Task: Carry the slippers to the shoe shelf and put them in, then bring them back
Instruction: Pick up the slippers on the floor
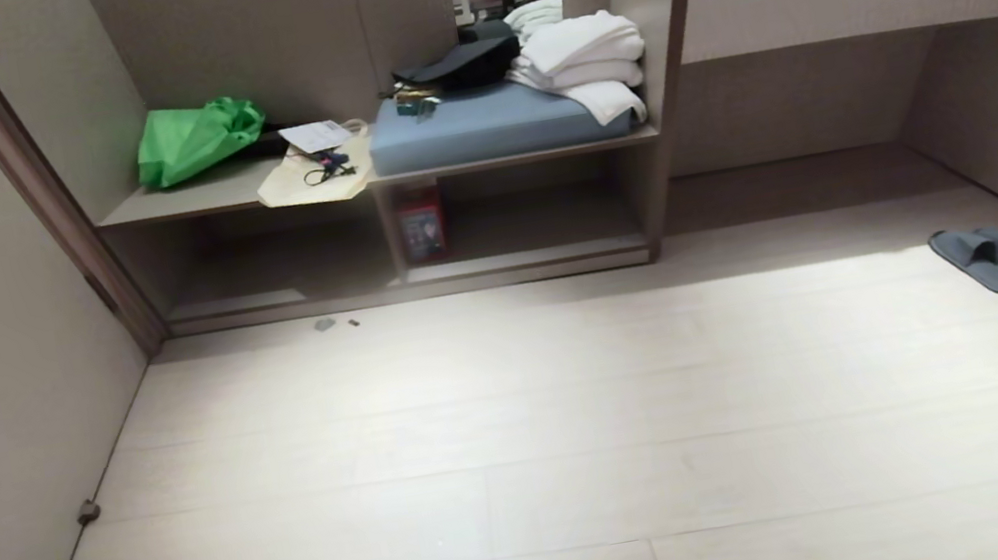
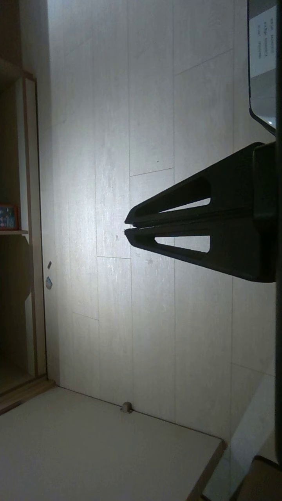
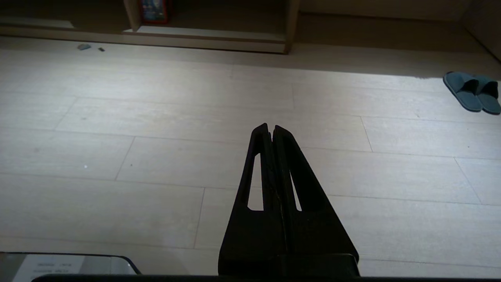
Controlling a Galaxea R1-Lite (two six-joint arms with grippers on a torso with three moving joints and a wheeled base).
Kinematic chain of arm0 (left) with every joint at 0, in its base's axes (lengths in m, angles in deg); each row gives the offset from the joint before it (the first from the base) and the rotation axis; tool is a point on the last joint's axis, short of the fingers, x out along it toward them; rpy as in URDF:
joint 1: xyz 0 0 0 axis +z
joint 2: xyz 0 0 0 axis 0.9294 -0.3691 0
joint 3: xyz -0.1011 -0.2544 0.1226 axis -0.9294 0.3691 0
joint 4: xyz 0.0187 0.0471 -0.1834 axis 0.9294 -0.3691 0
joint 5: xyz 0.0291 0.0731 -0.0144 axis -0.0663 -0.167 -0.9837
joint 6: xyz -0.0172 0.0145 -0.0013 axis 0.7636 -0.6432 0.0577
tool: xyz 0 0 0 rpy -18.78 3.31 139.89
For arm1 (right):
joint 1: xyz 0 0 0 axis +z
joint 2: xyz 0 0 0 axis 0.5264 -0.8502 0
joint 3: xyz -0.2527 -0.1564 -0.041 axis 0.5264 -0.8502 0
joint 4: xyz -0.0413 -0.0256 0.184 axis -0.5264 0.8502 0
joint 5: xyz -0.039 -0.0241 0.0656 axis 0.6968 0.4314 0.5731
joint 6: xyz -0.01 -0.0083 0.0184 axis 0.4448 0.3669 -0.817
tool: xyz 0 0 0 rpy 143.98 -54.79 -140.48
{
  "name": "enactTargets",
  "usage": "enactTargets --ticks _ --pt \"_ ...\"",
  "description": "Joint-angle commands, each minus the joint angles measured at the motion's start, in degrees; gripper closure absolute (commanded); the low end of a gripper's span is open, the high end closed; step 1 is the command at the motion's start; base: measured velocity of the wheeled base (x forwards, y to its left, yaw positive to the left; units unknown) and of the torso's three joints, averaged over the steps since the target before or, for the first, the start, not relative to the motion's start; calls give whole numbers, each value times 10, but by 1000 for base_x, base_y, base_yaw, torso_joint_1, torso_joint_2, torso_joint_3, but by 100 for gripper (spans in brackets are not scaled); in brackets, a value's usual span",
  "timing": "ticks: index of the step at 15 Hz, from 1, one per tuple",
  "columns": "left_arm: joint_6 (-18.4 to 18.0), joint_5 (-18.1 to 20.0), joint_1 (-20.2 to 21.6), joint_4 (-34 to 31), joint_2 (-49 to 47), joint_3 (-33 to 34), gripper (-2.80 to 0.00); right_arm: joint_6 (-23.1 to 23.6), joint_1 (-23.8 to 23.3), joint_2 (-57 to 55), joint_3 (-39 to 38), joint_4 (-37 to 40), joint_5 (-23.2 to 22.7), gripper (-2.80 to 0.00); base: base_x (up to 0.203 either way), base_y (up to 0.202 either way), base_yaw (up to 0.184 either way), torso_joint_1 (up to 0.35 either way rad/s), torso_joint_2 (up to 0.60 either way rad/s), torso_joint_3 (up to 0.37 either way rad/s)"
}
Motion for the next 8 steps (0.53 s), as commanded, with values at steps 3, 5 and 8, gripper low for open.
enactTargets --ticks 3,5,8 --pt "0 0 0 0 0 -1 0 0 1 -1 0 0 0 0 196 0 -1 4 4 2" --pt "0 0 0 0 0 -1 0 0 1 -1 0 0 0 0 194 0 0 4 3 1" --pt "0 0 0 -1 0 -1 0 0 1 -1 0 -1 0 0 195 0 -2 2 1 -1"
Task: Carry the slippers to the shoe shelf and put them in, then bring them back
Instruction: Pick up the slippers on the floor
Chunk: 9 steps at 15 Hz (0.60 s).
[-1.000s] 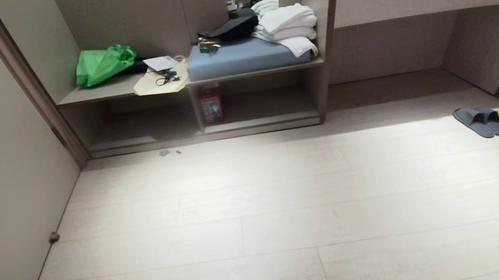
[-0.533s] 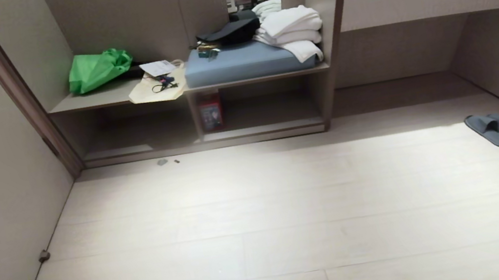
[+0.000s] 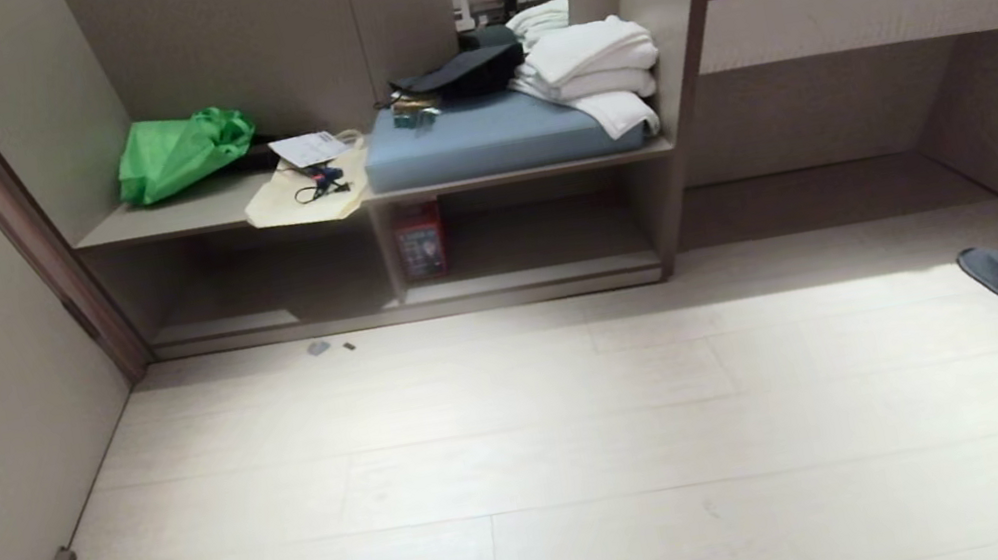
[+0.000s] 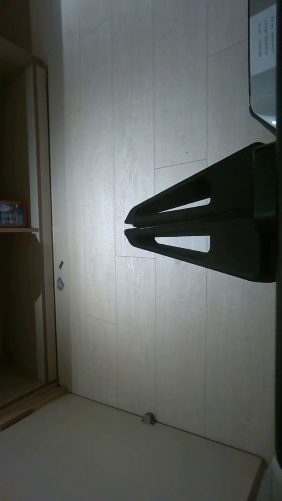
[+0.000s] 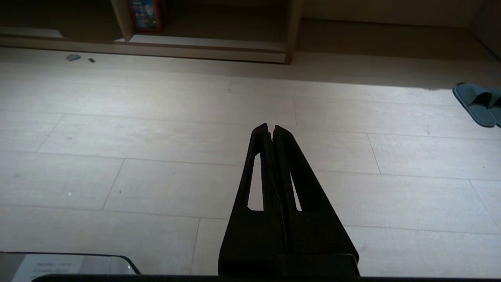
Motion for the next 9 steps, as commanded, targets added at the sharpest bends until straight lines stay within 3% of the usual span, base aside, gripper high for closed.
enactTargets --ticks 1,9 --pt "0 0 0 1 0 0 0 0 0 -1 0 -1 0 0 197 0 -4 -2 2 3" --pt "0 0 0 2 0 0 0 0 0 -1 0 0 0 0 196 0 0 1 2 1"
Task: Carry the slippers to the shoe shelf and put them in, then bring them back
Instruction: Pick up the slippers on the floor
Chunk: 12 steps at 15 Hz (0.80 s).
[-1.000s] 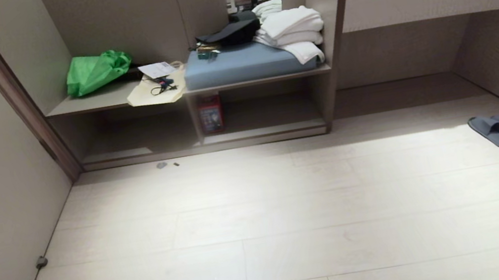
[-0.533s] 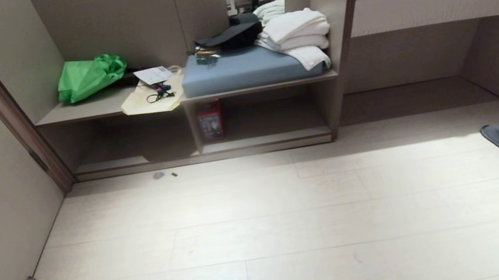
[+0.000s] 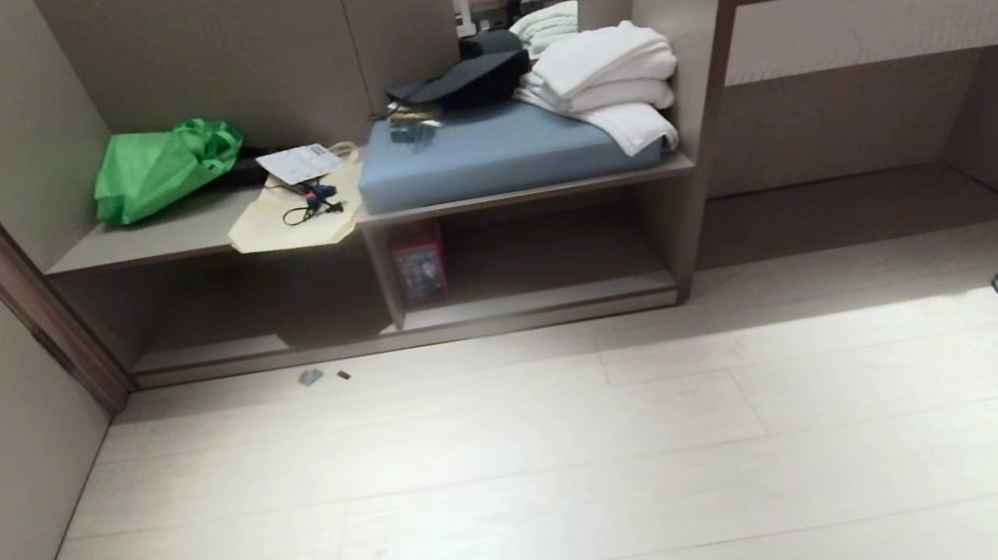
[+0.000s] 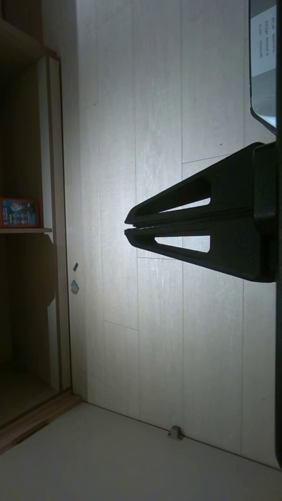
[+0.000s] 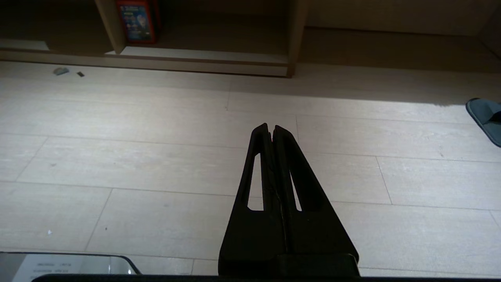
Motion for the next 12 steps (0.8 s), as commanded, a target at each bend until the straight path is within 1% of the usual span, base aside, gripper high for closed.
enactTargets --ticks 1,12 --pt "0 0 0 0 0 0 0 0 0 0 0 0 0 0 195 0 -3 -1 4 6" --pt "0 0 0 0 0 0 0 0 0 -1 0 0 0 0 195 0 -1 3 3 1"
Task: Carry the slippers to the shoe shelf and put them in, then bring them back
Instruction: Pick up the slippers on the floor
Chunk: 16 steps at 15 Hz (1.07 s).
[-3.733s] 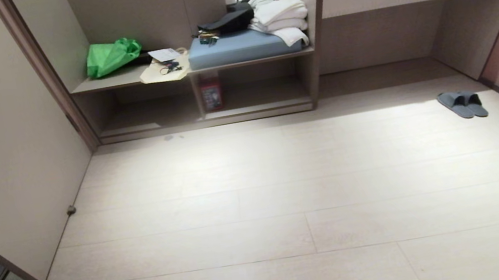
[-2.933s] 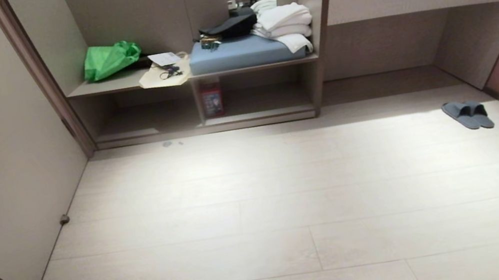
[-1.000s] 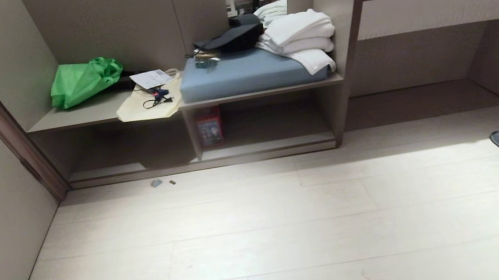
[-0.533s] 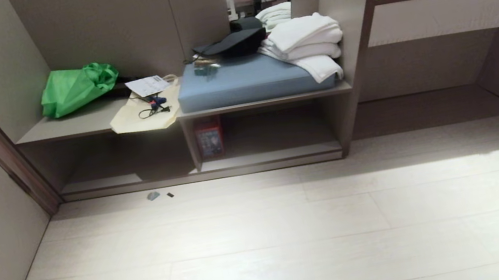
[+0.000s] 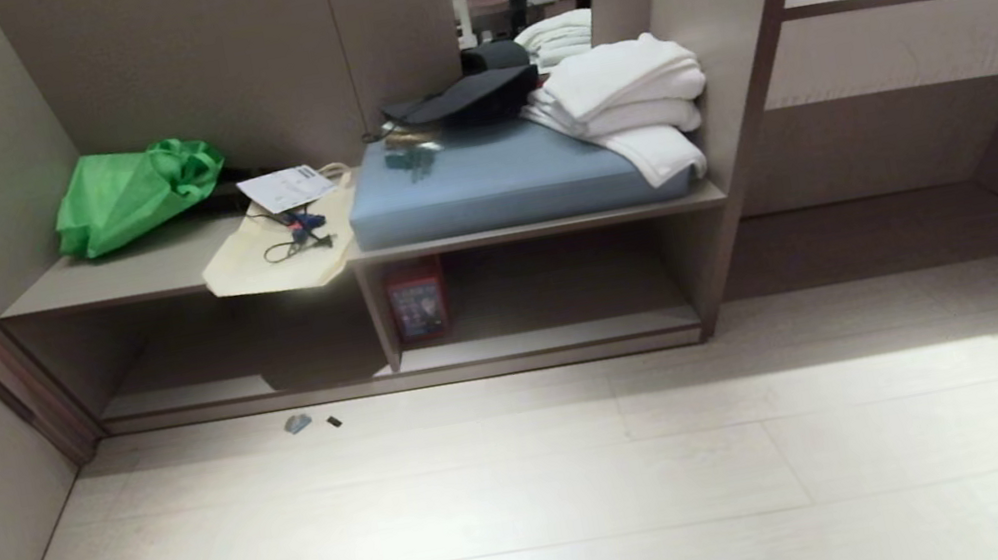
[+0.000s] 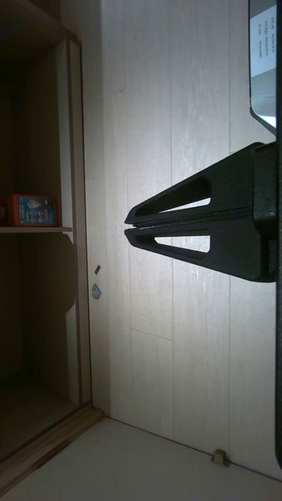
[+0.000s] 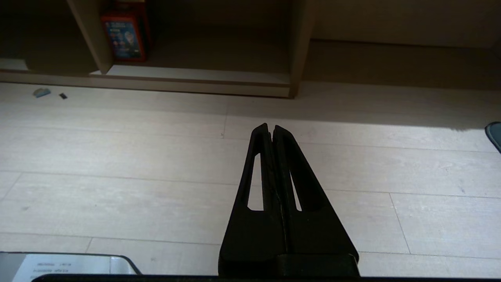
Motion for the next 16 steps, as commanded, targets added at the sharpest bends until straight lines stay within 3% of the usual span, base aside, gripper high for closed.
enactTargets --ticks 1,16 --pt "0 0 0 0 0 0 0 0 0 -1 0 0 0 0 193 0 -3 2 6 2" --pt "2 0 0 1 0 2 0 3 0 -1 1 1 0 0 190 0 -1 3 2 2"
